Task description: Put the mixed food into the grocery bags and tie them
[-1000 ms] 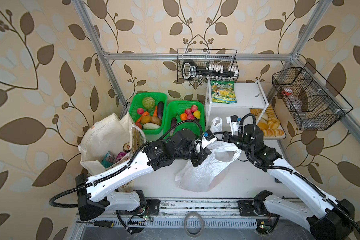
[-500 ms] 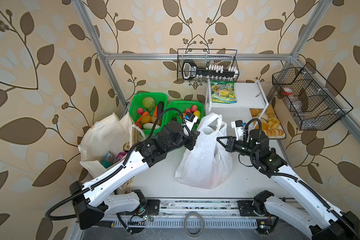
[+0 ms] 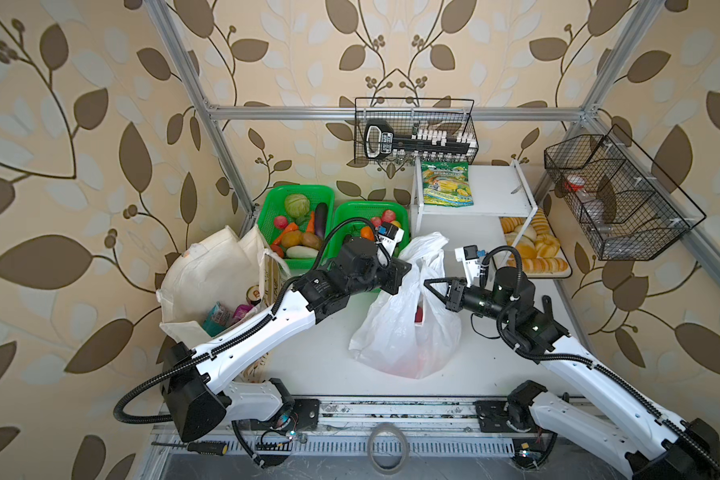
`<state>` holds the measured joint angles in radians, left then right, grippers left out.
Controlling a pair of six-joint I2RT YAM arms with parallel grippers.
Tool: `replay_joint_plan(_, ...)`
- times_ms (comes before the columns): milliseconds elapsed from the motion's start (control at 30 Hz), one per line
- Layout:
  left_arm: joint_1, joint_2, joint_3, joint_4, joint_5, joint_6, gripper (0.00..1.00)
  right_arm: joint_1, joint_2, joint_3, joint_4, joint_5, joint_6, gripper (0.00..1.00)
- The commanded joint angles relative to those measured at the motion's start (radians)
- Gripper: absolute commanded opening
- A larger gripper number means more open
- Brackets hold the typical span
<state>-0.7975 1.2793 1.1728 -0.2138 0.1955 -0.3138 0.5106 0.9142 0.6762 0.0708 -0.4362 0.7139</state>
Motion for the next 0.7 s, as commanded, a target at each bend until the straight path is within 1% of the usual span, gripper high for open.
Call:
replay_joint_plan(0, 0.001, -0.003, 0.024, 0.012, 0.102, 0.030, 0.00, 0.003, 0.019, 0.009, 0.112, 0.018, 0.007, 0.00)
replay_joint_plan(33, 0.001, -0.003, 0.022, 0.002, 0.114, 0.037, 0.00, 0.004, 0.022, 0.012, 0.121, 0.015, 0.003, 0.00)
replay_joint_plan(100, 0.001, -0.002, 0.022, -0.020, 0.118, 0.046, 0.08, 0.004, 0.025, 0.011, 0.138, 0.001, -0.006, 0.00)
replay_joint_plan(133, 0.001, -0.001, 0.022, -0.035, 0.107, 0.049, 0.16, 0.002, 0.024, 0.012, 0.133, 0.001, -0.011, 0.00)
replay_joint_plan(167, 0.001, 0.000, 0.022, -0.052, 0.098, 0.054, 0.27, 0.003, 0.019, 0.011, 0.126, 0.010, -0.012, 0.00)
replay_joint_plan(233, 0.001, 0.000, 0.026, -0.086, 0.079, 0.072, 0.32, 0.000, 0.010, 0.006, 0.119, 0.019, -0.015, 0.00)
replay_joint_plan(267, 0.000, -0.001, 0.025, -0.104, 0.062, 0.081, 0.40, -0.003, 0.004, 0.001, 0.114, 0.019, -0.016, 0.00)
replay_joint_plan(333, 0.000, -0.006, 0.024, -0.126, 0.033, 0.098, 0.57, -0.007, -0.005, -0.003, 0.102, 0.022, -0.016, 0.00)
replay_joint_plan(367, -0.003, -0.012, 0.022, -0.133, 0.021, 0.109, 0.63, -0.007, -0.011, -0.006, 0.099, 0.026, -0.015, 0.00)
replay_joint_plan(433, -0.019, -0.022, 0.022, -0.149, -0.002, 0.145, 0.72, -0.010, -0.019, -0.011, 0.095, 0.031, -0.014, 0.00)
replay_joint_plan(567, -0.097, -0.017, 0.042, -0.216, -0.127, 0.259, 0.84, -0.011, -0.019, -0.006, 0.093, 0.022, -0.010, 0.00)
replay_joint_plan(633, -0.122, 0.002, 0.063, -0.253, -0.198, 0.281, 0.84, -0.011, -0.015, -0.003, 0.094, 0.019, -0.008, 0.00)
replay_joint_plan(667, -0.137, 0.018, 0.077, -0.274, -0.250, 0.297, 0.82, -0.012, -0.014, -0.001, 0.094, 0.019, -0.007, 0.00)
